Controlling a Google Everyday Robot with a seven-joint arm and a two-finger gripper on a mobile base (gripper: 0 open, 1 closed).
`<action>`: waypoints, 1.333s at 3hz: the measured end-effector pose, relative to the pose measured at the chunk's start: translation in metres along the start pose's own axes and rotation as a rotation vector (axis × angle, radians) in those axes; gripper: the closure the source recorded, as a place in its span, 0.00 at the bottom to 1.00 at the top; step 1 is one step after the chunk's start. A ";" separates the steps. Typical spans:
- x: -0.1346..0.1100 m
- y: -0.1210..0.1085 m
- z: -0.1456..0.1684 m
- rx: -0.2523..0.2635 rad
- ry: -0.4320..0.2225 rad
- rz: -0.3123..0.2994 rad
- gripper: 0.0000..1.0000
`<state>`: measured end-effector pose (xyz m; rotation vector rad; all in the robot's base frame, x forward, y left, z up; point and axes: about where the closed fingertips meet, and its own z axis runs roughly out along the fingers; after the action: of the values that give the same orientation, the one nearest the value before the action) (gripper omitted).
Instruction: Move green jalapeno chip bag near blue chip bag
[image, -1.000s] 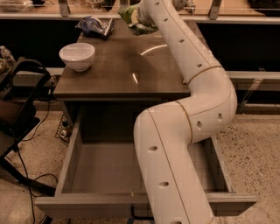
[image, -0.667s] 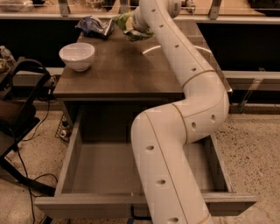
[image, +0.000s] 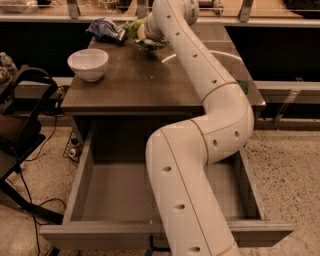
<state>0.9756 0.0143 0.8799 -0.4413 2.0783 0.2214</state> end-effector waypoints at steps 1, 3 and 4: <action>0.004 0.002 0.004 -0.003 0.006 0.000 0.52; 0.008 0.006 0.010 -0.007 0.014 -0.001 0.06; 0.010 0.007 0.012 -0.009 0.018 -0.001 0.00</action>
Offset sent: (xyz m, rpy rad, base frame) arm 0.0004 0.0018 -0.0035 -0.0007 0.0042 0.0017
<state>0.9774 0.0222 0.8650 -0.4509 2.0951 0.2274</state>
